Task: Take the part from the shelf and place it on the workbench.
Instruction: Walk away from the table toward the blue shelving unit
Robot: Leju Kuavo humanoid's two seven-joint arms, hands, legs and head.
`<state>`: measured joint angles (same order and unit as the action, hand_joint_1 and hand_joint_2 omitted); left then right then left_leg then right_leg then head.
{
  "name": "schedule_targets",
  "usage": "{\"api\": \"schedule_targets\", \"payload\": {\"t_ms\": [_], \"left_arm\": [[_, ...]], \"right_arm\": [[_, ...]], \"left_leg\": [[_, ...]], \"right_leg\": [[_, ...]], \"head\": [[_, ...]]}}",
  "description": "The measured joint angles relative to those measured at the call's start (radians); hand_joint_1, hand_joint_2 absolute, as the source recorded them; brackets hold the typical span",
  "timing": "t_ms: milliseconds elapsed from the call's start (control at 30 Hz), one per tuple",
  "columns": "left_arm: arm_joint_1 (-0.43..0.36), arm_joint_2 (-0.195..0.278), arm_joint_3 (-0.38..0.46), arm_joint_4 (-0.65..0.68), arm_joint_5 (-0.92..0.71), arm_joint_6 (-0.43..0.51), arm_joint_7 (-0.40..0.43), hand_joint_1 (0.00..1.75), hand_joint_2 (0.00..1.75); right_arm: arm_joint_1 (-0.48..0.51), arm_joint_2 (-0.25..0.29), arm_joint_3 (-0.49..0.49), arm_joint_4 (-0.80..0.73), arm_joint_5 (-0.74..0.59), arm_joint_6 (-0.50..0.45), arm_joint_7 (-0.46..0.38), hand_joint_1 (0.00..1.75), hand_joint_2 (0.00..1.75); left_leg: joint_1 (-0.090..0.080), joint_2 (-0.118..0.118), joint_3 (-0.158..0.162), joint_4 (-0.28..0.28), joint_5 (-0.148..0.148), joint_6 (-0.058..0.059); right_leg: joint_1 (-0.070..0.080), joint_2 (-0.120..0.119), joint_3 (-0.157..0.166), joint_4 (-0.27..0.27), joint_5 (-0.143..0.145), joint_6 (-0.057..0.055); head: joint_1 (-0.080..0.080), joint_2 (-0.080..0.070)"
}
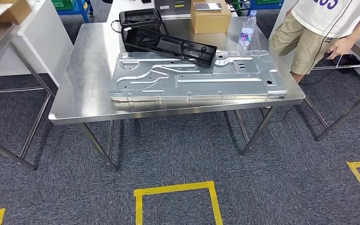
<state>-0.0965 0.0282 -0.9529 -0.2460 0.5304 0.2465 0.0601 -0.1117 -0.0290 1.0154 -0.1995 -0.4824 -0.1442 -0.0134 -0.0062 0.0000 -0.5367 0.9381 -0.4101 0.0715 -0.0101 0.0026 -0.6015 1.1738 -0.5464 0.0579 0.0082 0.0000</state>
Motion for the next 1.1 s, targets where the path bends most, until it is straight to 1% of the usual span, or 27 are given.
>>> {"api": "schedule_targets", "payload": {"t_ms": [67,100,133,200,233,267,300,367,400,433,467,500,533,600,633,667,733,767,800,833,867,900,933,967,1000,1033,1100], "left_arm": [[0.0,0.0,0.004,0.001,0.004,-0.002,0.009,0.0,0.0],[-0.001,0.0,0.005,0.001,0.005,-0.003,0.013,0.0,0.0],[-0.001,0.0,0.006,0.001,0.006,-0.005,0.017,0.0,0.0],[0.0,0.0,0.008,0.001,0.008,-0.01,0.025,0.0,0.0],[0.001,0.0,0.01,0.002,0.008,-0.012,0.028,0.0,0.0],[0.002,0.0,0.011,0.002,0.008,-0.014,0.032,0.0,0.0],[0.003,0.0,0.011,0.002,0.007,-0.016,0.035,0.0,0.0],[0.004,-0.001,0.012,0.003,0.004,-0.021,0.04,0.0,0.0],[0.004,-0.001,0.012,0.003,0.002,-0.023,0.042,0.0,0.0],[0.004,-0.001,0.012,0.003,0.0,-0.025,0.044,0.0,0.0],[0.005,-0.001,0.012,0.003,-0.001,-0.027,0.047,0.0,0.0],[0.004,-0.001,0.012,0.003,-0.003,-0.029,0.049,0.0,0.0],[0.003,-0.002,0.012,0.003,-0.005,-0.029,0.05,0.0,0.0],[0.0,-0.003,0.012,0.003,-0.007,-0.03,0.051,0.0,0.0],[-0.001,-0.004,0.012,0.003,-0.008,-0.03,0.051,0.0,0.0],[-0.001,-0.005,0.012,0.003,-0.008,-0.03,0.051,0.0,0.0],[0.003,-0.007,0.012,0.003,-0.009,-0.03,0.051,0.0,0.0],[0.003,-0.008,0.012,0.003,-0.009,-0.03,0.05,0.0,0.0],[0.003,-0.009,0.012,0.003,-0.01,-0.03,0.049,0.0,0.0],[0.002,-0.01,0.012,0.003,-0.01,-0.03,0.047,0.0,0.0],[0.002,-0.01,0.012,0.003,-0.01,-0.03,0.045,0.0,0.0],[0.002,-0.011,0.012,0.003,-0.009,-0.03,0.043,0.0,0.0],[0.001,-0.011,0.011,0.003,-0.009,-0.03,0.041,0.0,0.0],[0.002,-0.012,0.011,0.003,-0.009,-0.03,0.04,0.0,0.0],[0.002,-0.012,0.011,0.003,-0.008,-0.03,0.039,0.0,0.0],[0.002,-0.013,0.011,0.003,-0.008,-0.03,0.038,0.0,0.0],[0.001,-0.014,0.011,0.003,-0.008,-0.03,0.038,0.0,0.0]], "right_arm": [[-0.001,0.0,0.0,0.0,0.0,0.0,0.0,0.0,0.0],[-0.002,0.0,-0.001,0.0,0.0,0.0,0.0,0.0,0.0],[-0.002,0.0,-0.001,0.0,0.0,0.0,0.0,0.0,0.0],[-0.001,0.0,-0.001,0.0,0.0,0.0,0.001,0.0,0.0],[0.0,0.0,-0.001,0.0,-0.001,0.0,0.002,0.0,0.0],[0.0,0.0,-0.002,0.0,-0.001,0.0,0.003,0.0,0.0],[0.0,0.0,-0.002,0.0,-0.001,0.0,0.003,0.0,0.0],[-0.001,0.0,-0.002,0.0,-0.001,0.0,0.003,0.0,0.0],[0.0,0.0,-0.002,0.0,-0.001,0.0,0.003,0.0,0.0],[0.0,0.0,-0.002,0.0,-0.001,0.0,0.004,0.0,0.0],[0.001,0.0,-0.002,0.0,-0.001,0.0,0.004,0.0,0.0],[0.001,0.0,-0.002,0.0,-0.001,0.0,0.004,0.0,0.0],[0.001,0.0,-0.002,0.0,-0.001,0.0,0.004,0.0,0.0],[0.001,0.0,-0.002,0.0,-0.001,0.0,0.004,0.0,0.0],[0.0,0.0,-0.002,0.0,-0.001,0.0,0.004,0.0,0.0],[0.0,0.0,-0.002,0.0,-0.001,0.0,0.004,0.0,0.0],[0.001,0.0,-0.003,0.0,-0.001,0.0,0.005,0.0,0.0],[0.002,0.0,-0.003,0.0,-0.001,0.0,0.005,0.0,0.0],[0.003,0.0,-0.003,0.0,-0.001,0.0,0.005,0.0,0.0],[0.004,0.0,-0.003,0.0,-0.001,0.0,0.006,0.0,0.0],[0.004,0.0,-0.003,0.0,-0.001,0.0,0.006,0.0,0.0],[0.004,0.0,-0.003,0.0,-0.001,0.0,0.006,0.0,0.0],[0.004,0.0,-0.003,0.0,-0.001,0.0,0.006,0.0,0.0],[0.004,0.0,-0.003,0.0,-0.001,0.0,0.006,0.0,0.0],[0.004,0.0,-0.003,0.0,-0.001,0.0,0.006,0.0,0.0],[0.003,0.0,-0.003,0.0,-0.001,0.0,0.005,0.0,0.0],[-0.001,0.0,-0.004,0.0,-0.001,0.0,0.005,0.0,0.0]], "left_leg": [[-0.001,-0.001,-0.006,0.001,0.007,-0.007],[-0.002,-0.001,-0.009,0.002,0.011,-0.012],[-0.003,0.0,-0.012,0.003,0.016,-0.018],[-0.002,0.0,-0.019,0.005,0.024,-0.03],[0.0,0.0,-0.026,0.013,0.015,-0.035],[0.002,-0.001,-0.038,0.036,-0.008,-0.04],[0.004,-0.001,-0.056,0.081,-0.046,-0.045],[0.008,-0.002,-0.102,0.218,-0.137,-0.054],[0.01,-0.002,-0.117,0.279,-0.165,-0.058],[0.012,-0.001,-0.117,0.31,-0.172,-0.061],[0.013,-0.001,-0.099,0.302,-0.159,-0.063],[0.015,-0.001,-0.062,0.253,-0.133,-0.063],[0.017,-0.001,-0.012,0.178,-0.106,-0.063],[0.015,-0.004,0.08,0.027,-0.078,-0.058],[0.013,-0.006,0.103,-0.016,-0.075,-0.053],[0.01,-0.007,0.109,-0.035,-0.075,-0.048],[0.01,-0.007,0.095,-0.035,-0.064,-0.033],[0.011,-0.006,0.088,-0.036,-0.056,-0.024],[0.012,-0.004,0.08,-0.037,-0.047,-0.014],[0.011,-0.002,0.073,-0.037,-0.039,-0.007],[0.009,-0.002,0.063,-0.037,-0.031,-0.002],[0.006,-0.001,0.054,-0.036,-0.023,0.001],[0.004,0.0,0.044,-0.036,-0.015,0.001],[0.002,0.0,0.032,-0.035,-0.008,0.001],[0.001,0.0,0.021,-0.033,0.0,0.0],[0.0,0.0,0.012,-0.03,0.006,-0.002],[-0.003,0.0,-0.003,-0.023,0.016,-0.008]], "right_leg": [[0.002,0.0,0.099,-0.158,0.045,-0.007],[0.005,0.001,0.13,-0.212,0.057,-0.012],[0.007,0.001,0.143,-0.24,0.06,-0.016],[0.01,0.0,0.136,-0.247,0.069,-0.027],[0.009,-0.001,0.13,-0.25,0.076,-0.033],[0.007,-0.003,0.123,-0.252,0.084,-0.041],[0.005,-0.004,0.114,-0.254,0.093,-0.047],[0.007,-0.006,0.095,-0.253,0.107,-0.052],[0.007,-0.007,0.085,-0.253,0.115,-0.053],[0.008,-0.007,0.074,-0.252,0.123,-0.052],[0.007,-0.007,0.064,-0.252,0.13,-0.05],[0.007,-0.007,0.054,-0.252,0.138,-0.048],[0.006,-0.007,0.046,-0.252,0.145,-0.044],[0.008,-0.007,0.032,-0.251,0.16,-0.034],[0.009,-0.007,0.028,-0.251,0.167,-0.029],[0.01,-0.007,0.024,-0.251,0.175,-0.023],[0.009,-0.005,0.015,-0.248,0.18,-0.013],[0.008,-0.004,0.005,-0.229,0.16,-0.008],[0.006,-0.003,-0.01,-0.19,0.123,-0.004],[0.004,-0.003,-0.03,-0.13,0.071,-0.001],[0.003,-0.003,-0.051,-0.056,0.02,0.002],[0.003,-0.003,-0.067,0.014,-0.016,0.003],[0.003,-0.003,-0.073,0.061,-0.031,0.004],[0.003,-0.003,-0.062,0.072,-0.022,0.003],[0.003,-0.003,-0.032,0.045,0.001,0.001],[0.003,-0.003,0.015,-0.017,0.029,-0.002],[0.006,-0.002,0.124,-0.175,0.059,-0.01]], "head": [[0.0,0.0],[0.0,0.0],[0.0,0.0],[-0.001,0.0],[0.0,0.0],[-0.001,0.0],[-0.002,0.0],[-0.004,0.0],[-0.005,0.0],[-0.005,0.0],[-0.005,0.0],[-0.005,0.0],[-0.005,0.0],[-0.004,0.0],[-0.004,0.0],[-0.003,0.0],[-0.002,0.0],[-0.001,0.0],[0.0,0.0],[0.001,0.0],[0.002,0.0],[0.002,0.0],[0.002,0.0],[0.002,0.0],[0.002,0.0],[0.002,0.0],[0.002,0.0]]}}
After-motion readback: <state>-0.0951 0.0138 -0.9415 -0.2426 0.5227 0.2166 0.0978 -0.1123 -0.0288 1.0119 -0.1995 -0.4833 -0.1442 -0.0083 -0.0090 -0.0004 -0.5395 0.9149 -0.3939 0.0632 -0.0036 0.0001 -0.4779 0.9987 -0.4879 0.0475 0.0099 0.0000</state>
